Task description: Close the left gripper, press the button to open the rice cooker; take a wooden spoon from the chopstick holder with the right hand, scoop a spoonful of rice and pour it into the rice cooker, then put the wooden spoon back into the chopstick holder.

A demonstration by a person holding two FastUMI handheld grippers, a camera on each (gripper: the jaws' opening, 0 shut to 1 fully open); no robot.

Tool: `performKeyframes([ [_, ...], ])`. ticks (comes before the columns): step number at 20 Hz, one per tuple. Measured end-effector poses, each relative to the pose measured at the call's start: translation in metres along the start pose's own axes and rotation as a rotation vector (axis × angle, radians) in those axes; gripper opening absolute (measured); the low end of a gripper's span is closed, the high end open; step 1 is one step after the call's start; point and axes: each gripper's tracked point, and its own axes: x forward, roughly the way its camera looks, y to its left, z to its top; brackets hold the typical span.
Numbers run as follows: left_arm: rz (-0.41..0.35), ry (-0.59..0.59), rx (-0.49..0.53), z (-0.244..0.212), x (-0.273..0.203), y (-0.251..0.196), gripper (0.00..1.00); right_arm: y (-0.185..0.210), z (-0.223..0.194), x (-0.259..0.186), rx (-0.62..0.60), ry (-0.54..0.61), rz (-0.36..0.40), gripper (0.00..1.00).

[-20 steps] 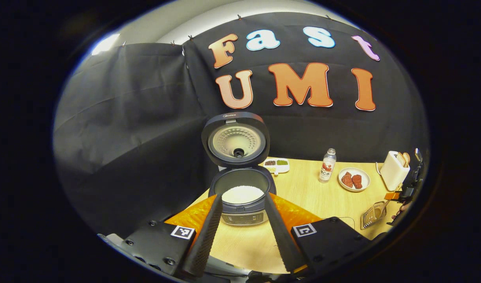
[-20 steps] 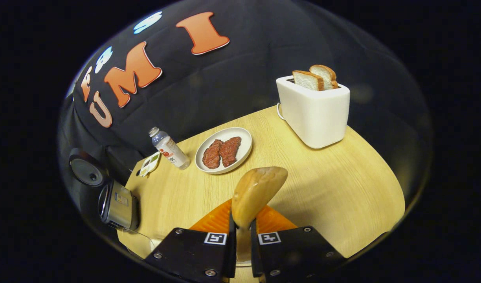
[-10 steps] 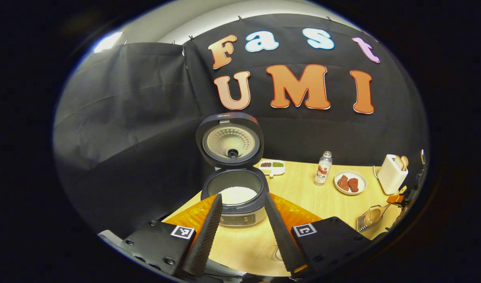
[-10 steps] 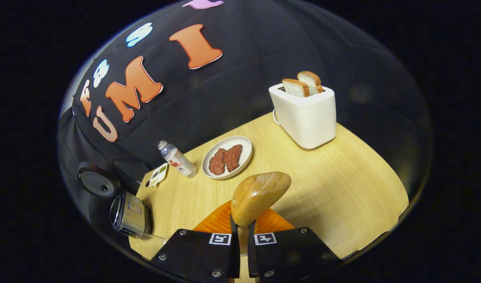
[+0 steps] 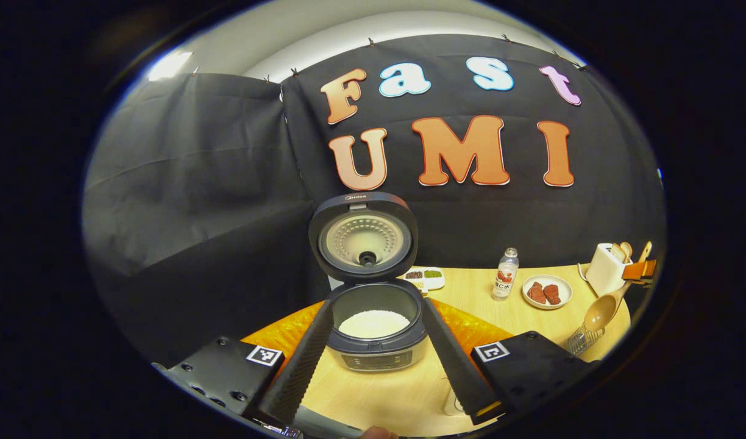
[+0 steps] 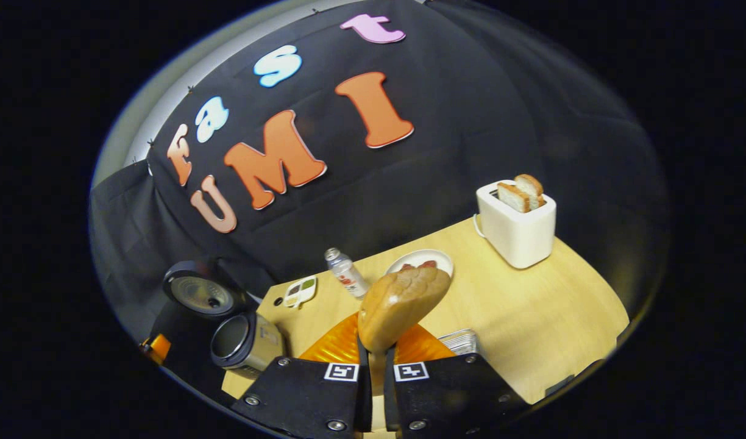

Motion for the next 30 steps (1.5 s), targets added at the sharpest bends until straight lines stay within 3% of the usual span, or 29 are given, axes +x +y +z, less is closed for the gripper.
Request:
performKeyframes([
  [4, 0.001, 0.018, -0.028, -0.012, 0.002, 0.028, 1.00, 0.059, -0.042, 0.003, -0.093, 0.088, 0.070, 0.07],
  [7, 0.032, 0.034, -0.059, -0.022, 0.002, 0.056, 1.00, 0.082, -0.068, 0.008, -0.187, 0.121, 0.087, 0.07],
  [9, 0.054, 0.051, -0.067, -0.032, 0.003, 0.070, 0.96, 0.083, -0.085, 0.017, -0.264, 0.133, 0.067, 0.07],
  [15, 0.110, 0.085, -0.073, -0.052, -0.001, 0.102, 0.99, 0.068, -0.128, 0.038, -0.553, 0.145, -0.082, 0.07],
  [21, 0.158, 0.115, -0.113, -0.067, -0.004, 0.123, 0.99, 0.077, -0.145, 0.047, -0.795, 0.067, -0.126, 0.07],
  [23, 0.173, 0.109, -0.107, -0.064, -0.001, 0.130, 0.94, 0.077, -0.157, 0.051, -0.851, 0.060, -0.140, 0.07],
  [30, 0.200, 0.103, -0.065, -0.061, -0.001, 0.140, 0.94, 0.069, -0.192, 0.066, -0.925, 0.085, -0.157, 0.06],
])
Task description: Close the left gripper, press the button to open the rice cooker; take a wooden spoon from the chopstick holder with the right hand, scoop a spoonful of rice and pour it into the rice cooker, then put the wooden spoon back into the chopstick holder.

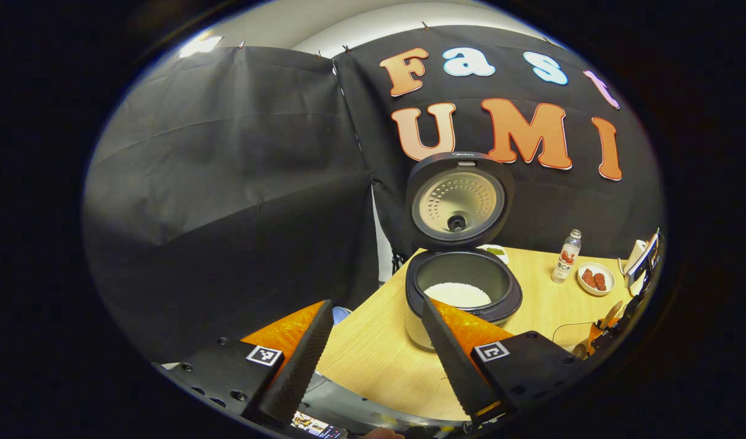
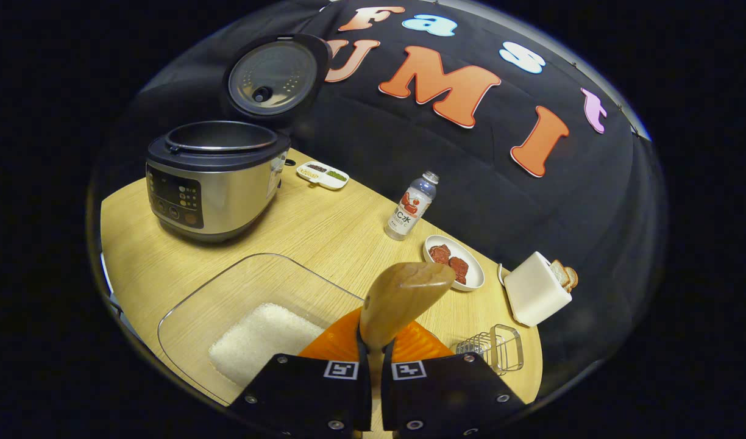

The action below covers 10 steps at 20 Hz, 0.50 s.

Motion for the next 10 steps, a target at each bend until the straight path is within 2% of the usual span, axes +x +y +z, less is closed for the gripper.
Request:
performKeyframes([
  [1, 0.002, 0.001, 0.000, 0.000, 0.002, 0.001, 0.94, 0.003, 0.001, 0.001, -0.016, -0.006, -0.001, 0.06],
  [2, 0.007, 0.003, -0.001, 0.000, 0.003, 0.002, 0.99, 0.006, 0.002, 0.001, -0.018, -0.009, 0.001, 0.06],
  [5, 0.019, 0.010, -0.010, -0.001, 0.008, 0.007, 0.99, 0.016, 0.003, 0.001, 0.011, -0.001, 0.018, 0.05],
  [9, 0.027, 0.025, -0.016, -0.005, 0.015, 0.010, 0.99, 0.026, 0.012, 0.002, 0.139, 0.016, 0.067, 0.06],
  [10, 0.028, 0.030, -0.018, -0.007, 0.016, 0.010, 0.99, 0.033, 0.016, 0.002, 0.164, 0.024, 0.099, 0.06],
])
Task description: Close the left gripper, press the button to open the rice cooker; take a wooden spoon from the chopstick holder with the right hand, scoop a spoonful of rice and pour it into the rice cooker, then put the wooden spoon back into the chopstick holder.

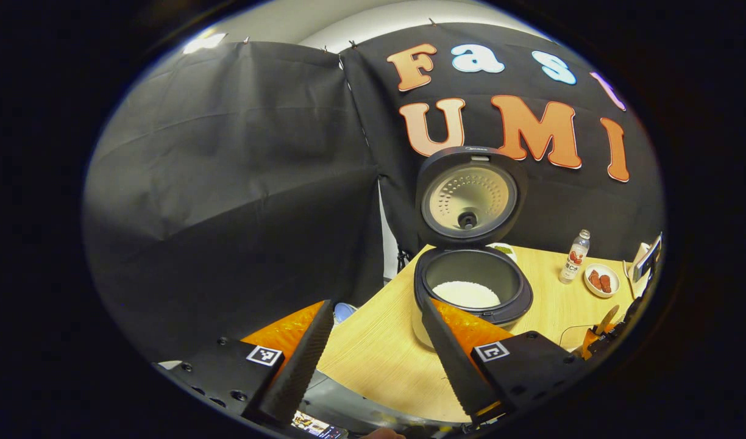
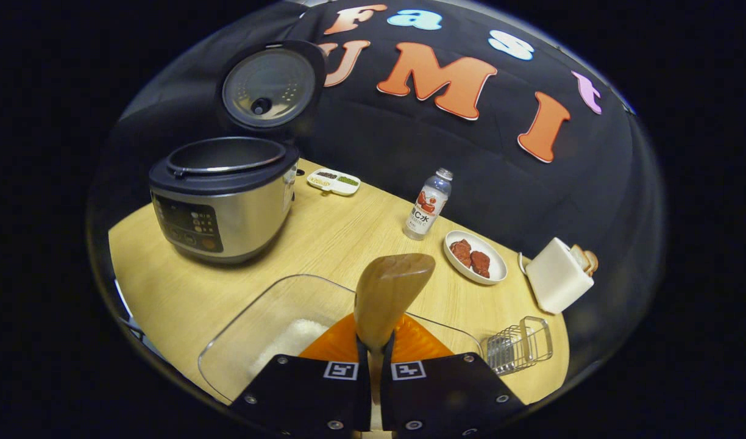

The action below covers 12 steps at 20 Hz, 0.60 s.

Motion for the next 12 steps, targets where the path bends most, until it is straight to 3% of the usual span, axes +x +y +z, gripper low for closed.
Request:
performKeyframes([
  [1, 0.001, 0.003, -0.001, 0.000, 0.001, -0.001, 0.93, 0.004, 0.003, 0.001, 0.006, 0.004, 0.014, 0.06],
  [3, -0.006, 0.004, -0.002, 0.002, 0.002, -0.003, 0.99, 0.011, 0.006, 0.002, 0.054, 0.015, 0.040, 0.06],
  [4, -0.007, 0.001, 0.002, 0.002, 0.001, -0.003, 0.94, 0.016, 0.005, 0.003, 0.091, 0.028, 0.062, 0.06],
  [7, -0.016, 0.002, 0.007, 0.003, 0.001, -0.006, 0.93, 0.038, 0.009, 0.000, 0.201, 0.073, 0.159, 0.06],
  [8, -0.019, 0.009, 0.000, 0.001, 0.001, -0.006, 0.99, 0.042, 0.009, 0.000, 0.228, 0.083, 0.182, 0.06],
  [12, -0.017, 0.027, -0.018, -0.003, 0.002, -0.003, 0.99, 0.041, 0.006, 0.003, 0.349, 0.129, 0.222, 0.06],
])
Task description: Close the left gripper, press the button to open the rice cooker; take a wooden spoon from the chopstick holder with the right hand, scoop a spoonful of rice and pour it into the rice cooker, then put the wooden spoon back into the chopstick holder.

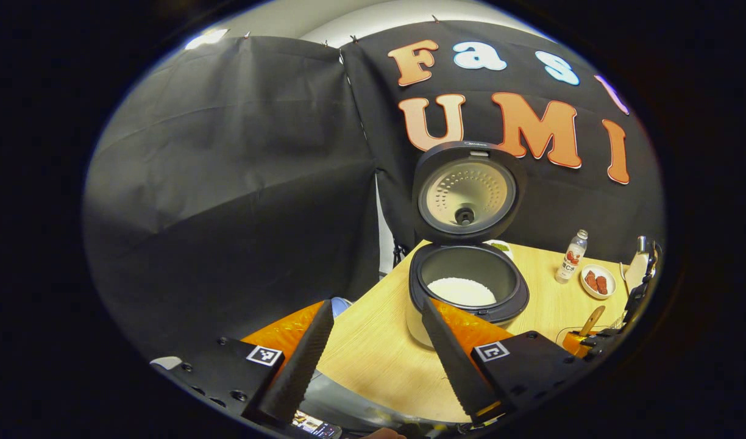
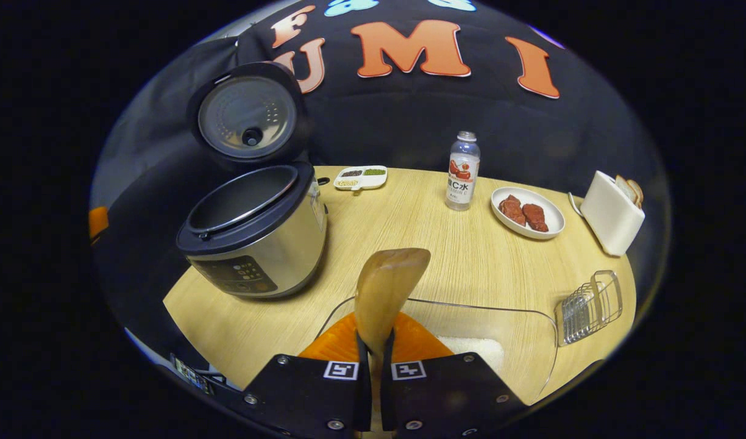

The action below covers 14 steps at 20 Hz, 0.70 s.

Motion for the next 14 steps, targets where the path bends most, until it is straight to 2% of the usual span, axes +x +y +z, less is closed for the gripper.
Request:
performKeyframes([
  [2, 0.002, 0.004, 0.003, -0.001, 0.001, 0.001, 0.99, -0.004, -0.003, 0.001, 0.122, 0.034, 0.025, 0.06],
  [5, -0.006, 0.014, 0.002, 0.000, 0.002, -0.003, 0.99, -0.013, -0.004, 0.005, 0.228, 0.059, 0.047, 0.06],
  [6, -0.009, 0.015, 0.003, -0.002, 0.003, -0.004, 0.93, -0.015, -0.006, 0.005, 0.262, 0.063, 0.049, 0.06],
  [7, -0.012, 0.016, 0.005, -0.001, 0.003, -0.006, 0.93, -0.016, -0.007, 0.004, 0.295, 0.071, 0.054, 0.06],
  [8, -0.015, 0.015, 0.008, 0.000, 0.002, -0.007, 0.99, -0.016, -0.008, 0.005, 0.329, 0.079, 0.063, 0.06],
  [9, -0.019, 0.014, 0.009, 0.000, 0.002, -0.009, 1.00, -0.016, -0.008, 0.006, 0.364, 0.088, 0.080, 0.06],
  [10, -0.022, 0.015, 0.010, 0.001, 0.003, -0.011, 0.93, -0.015, -0.010, 0.006, 0.409, 0.100, 0.101, 0.06],
  [14, -0.032, 0.021, 0.022, 0.000, 0.000, -0.018, 0.94, -0.019, -0.016, 0.008, 0.549, 0.148, 0.155, 0.06],
])
